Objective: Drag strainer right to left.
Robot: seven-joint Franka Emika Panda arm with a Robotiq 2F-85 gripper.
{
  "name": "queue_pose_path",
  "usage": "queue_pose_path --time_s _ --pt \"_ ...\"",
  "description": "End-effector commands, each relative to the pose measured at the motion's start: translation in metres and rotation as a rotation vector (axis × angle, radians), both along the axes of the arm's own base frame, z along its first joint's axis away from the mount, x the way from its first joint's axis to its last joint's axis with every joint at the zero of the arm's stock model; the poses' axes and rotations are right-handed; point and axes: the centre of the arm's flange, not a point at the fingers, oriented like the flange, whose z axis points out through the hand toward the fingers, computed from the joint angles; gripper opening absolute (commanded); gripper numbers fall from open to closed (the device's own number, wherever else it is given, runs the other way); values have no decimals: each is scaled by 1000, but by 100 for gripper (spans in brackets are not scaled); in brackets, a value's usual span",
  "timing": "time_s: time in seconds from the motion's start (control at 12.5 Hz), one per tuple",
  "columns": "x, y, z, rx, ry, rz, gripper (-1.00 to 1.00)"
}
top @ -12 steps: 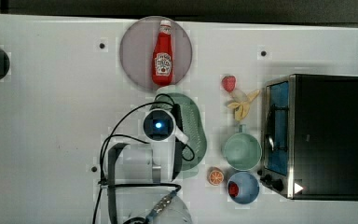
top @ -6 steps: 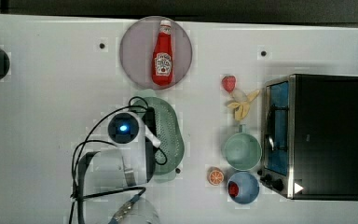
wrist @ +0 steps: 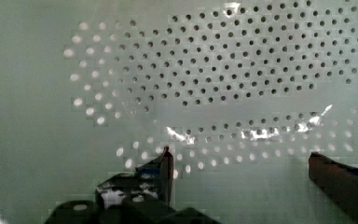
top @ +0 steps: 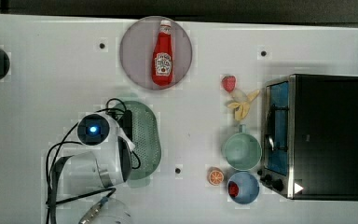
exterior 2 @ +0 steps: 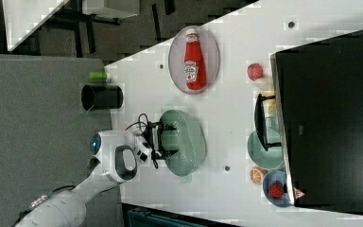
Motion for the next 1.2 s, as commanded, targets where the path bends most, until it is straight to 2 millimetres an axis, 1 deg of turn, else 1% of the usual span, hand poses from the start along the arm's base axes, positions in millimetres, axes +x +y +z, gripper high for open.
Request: queue_pose_path --time_s 0.08,0.64,1.2 --pt "11 34 5 10 -15 -55 100" --pt "26 97 9 47 8 -40 100" --pt "27 153 8 78 3 -104 100"
